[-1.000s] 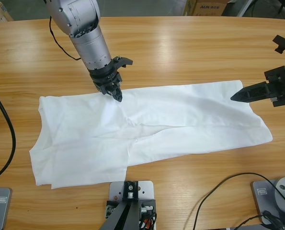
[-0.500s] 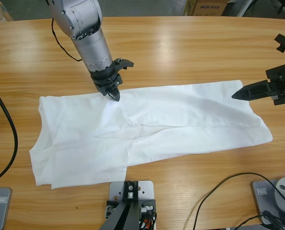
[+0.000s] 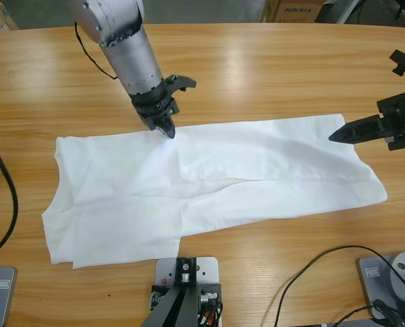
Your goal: Fold clothes
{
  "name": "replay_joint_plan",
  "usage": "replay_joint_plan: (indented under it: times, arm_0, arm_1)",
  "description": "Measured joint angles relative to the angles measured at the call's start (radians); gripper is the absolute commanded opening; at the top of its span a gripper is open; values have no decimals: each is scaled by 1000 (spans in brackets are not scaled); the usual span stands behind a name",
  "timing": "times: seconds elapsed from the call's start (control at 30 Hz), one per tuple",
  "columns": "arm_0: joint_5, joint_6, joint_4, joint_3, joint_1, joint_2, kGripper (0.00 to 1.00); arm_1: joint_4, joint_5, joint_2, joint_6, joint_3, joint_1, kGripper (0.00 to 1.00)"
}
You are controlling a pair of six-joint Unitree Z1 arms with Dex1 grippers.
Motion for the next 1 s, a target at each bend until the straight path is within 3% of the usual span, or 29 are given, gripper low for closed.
replay_joint_plan:
  times: [0.3,0.33,0.37,0.4,0.43,0.67,0.87,0.9,1.0]
  arm_0:
    - [-86,54,0,-1,-1,-17,5]
    - [-86,53,0,-1,-1,-17,257]
    - [-83,49,0,-1,-1,-17,615]
    - [-76,43,0,-1,-1,-17,895]
    - [-70,36,0,-1,-1,-16,988]
    - [-29,-18,0,-1,0,16,1000]
    - [179,-202,0,19,64,-53,989]
    - [196,-231,0,37,81,-88,970]
    - [218,-302,-10,128,86,-207,779]
  arm_1:
    - [-4,0,0,0,1,0,816]
    - [-4,0,0,0,1,0,816]
    - [-4,0,0,0,1,0,816]
    - [-4,0,0,0,1,0,816]
    - [-4,0,0,0,1,0,816]
    - [-4,0,0,0,1,0,818]
    - [-4,0,0,0,1,0,821]
    - [-4,0,0,0,1,0,821]
    - [-5,0,0,0,2,0,821]
